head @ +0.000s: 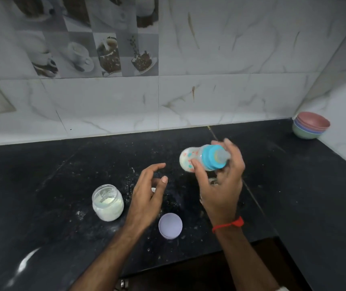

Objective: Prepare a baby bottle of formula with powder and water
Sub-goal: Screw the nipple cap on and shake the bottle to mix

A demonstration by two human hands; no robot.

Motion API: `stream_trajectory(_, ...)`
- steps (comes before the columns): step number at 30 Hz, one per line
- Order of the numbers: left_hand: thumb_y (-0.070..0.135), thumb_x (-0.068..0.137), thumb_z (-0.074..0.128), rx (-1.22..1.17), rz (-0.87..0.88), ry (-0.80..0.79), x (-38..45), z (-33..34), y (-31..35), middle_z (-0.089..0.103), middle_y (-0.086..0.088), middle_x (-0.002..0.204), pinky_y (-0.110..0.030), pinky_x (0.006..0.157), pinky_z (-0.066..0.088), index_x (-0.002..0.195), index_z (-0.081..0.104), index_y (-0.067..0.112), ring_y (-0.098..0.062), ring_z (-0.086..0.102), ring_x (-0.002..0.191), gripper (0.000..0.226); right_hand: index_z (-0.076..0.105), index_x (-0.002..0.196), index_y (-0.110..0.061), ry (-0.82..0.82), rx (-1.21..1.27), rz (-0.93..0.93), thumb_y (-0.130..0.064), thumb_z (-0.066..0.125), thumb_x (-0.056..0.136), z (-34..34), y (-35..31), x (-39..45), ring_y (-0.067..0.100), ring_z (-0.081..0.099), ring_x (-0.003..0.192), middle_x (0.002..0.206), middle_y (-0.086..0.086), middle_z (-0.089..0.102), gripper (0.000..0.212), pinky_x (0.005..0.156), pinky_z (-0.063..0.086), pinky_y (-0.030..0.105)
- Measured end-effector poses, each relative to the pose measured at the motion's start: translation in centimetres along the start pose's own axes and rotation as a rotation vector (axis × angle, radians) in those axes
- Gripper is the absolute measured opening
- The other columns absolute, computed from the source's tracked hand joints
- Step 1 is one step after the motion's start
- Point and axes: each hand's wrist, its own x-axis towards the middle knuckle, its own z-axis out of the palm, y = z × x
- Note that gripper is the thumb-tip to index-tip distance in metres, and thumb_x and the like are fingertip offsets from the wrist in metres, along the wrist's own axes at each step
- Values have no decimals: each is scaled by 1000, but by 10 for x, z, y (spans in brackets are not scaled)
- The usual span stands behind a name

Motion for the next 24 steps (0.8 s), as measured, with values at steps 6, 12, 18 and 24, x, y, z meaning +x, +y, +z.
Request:
stream_trajectory(6,22,105,61,-7,40,-27,0,3,2,59,15,132,-15,80,53,137,59,35,2,65,106,34,38,149,-47,-425,-159,331,-28,80,90,0,12,-25,-2,50,132,146,-16,52,75,114,45,29)
stream_trajectory(12,19,105,61,-11,8,-10,1,3,-1,59,16,133,-12,79,51,134,59,39,2,65,104,35,41,151,-34,-244,-185,119,-26,73,97,2,20,-15,9,53,134,142,-17,49,63,109,43,22)
stream_trajectory(18,25,106,60,8,12,-43,1,2,-3,60,17,131,-15,82,53,137,60,35,3,64,107,33,48,146,-38,-370,29,594,-13,82,88,-9,36,-37,18,64,125,141,1,60,72,105,54,37)
stream_trajectory(24,44,105,56,-105,-98,-261,-5,10,-2,73,18,117,-29,81,59,132,63,39,-6,70,104,29,50,144,-42,-137,536,889,-17,86,83,-12,10,-12,26,75,112,120,8,75,75,85,64,35)
